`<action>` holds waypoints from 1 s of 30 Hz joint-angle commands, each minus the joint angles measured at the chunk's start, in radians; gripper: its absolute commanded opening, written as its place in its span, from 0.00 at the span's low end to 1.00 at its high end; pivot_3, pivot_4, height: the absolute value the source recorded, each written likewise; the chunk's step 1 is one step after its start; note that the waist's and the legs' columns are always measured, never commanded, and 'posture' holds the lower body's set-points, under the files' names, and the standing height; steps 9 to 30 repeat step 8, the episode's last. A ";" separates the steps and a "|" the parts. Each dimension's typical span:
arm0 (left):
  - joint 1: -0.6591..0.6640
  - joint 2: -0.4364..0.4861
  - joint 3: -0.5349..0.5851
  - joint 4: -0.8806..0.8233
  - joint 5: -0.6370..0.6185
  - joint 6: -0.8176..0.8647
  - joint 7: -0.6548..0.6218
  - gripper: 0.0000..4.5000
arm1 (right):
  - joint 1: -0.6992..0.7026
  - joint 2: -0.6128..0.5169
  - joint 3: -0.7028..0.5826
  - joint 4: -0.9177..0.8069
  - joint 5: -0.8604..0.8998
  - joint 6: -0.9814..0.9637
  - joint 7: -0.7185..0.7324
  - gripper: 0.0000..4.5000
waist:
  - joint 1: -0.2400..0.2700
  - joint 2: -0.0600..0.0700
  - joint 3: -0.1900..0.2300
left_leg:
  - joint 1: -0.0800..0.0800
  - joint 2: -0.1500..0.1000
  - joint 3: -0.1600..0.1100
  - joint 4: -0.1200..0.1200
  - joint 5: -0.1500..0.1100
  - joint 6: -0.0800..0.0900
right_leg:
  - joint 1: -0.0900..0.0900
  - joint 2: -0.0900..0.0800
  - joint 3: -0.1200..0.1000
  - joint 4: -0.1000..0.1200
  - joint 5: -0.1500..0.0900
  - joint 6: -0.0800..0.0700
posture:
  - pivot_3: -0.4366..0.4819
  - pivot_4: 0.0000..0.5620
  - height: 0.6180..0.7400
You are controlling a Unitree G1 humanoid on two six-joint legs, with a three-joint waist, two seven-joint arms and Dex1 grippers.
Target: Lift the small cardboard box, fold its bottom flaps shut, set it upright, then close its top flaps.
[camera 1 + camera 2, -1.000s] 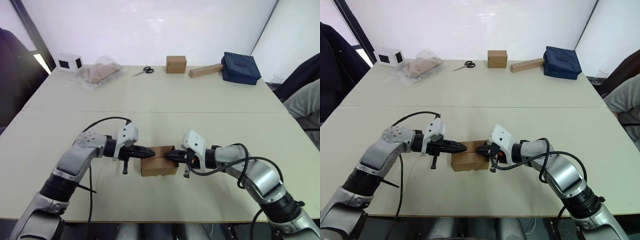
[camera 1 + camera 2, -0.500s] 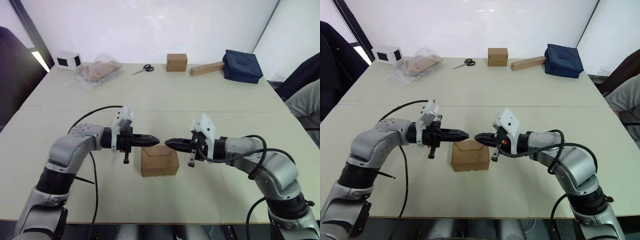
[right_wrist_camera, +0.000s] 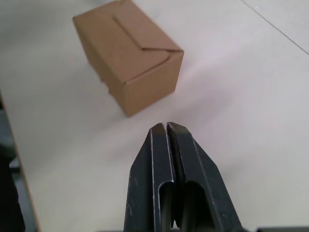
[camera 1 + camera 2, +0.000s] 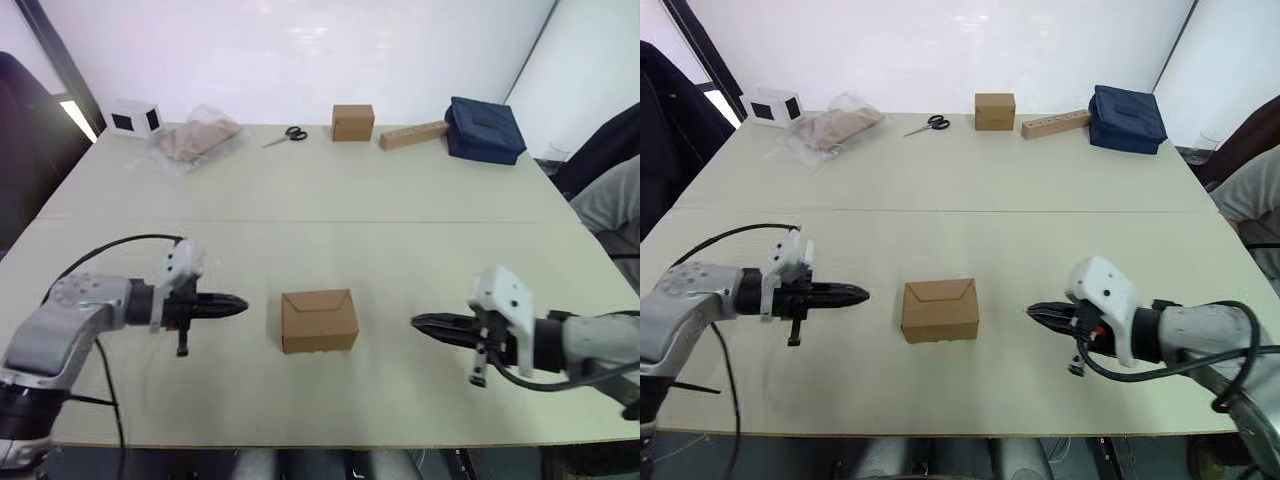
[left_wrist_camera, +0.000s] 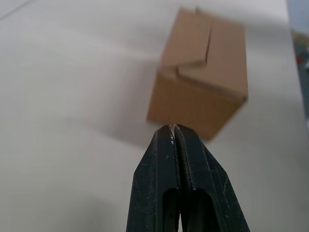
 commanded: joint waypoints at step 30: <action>-0.106 0.124 0.138 0.010 -0.197 0.172 -0.114 0.01 | 0.131 -0.064 -0.237 -0.053 0.077 -0.027 0.132 0.00 | 0.001 0.000 0.000 | -0.002 0.000 0.001 -0.001 0.000 0.000 | -0.001 -0.001 -0.001 -0.001 -0.001 0.001 | 0.48 0.27 1.00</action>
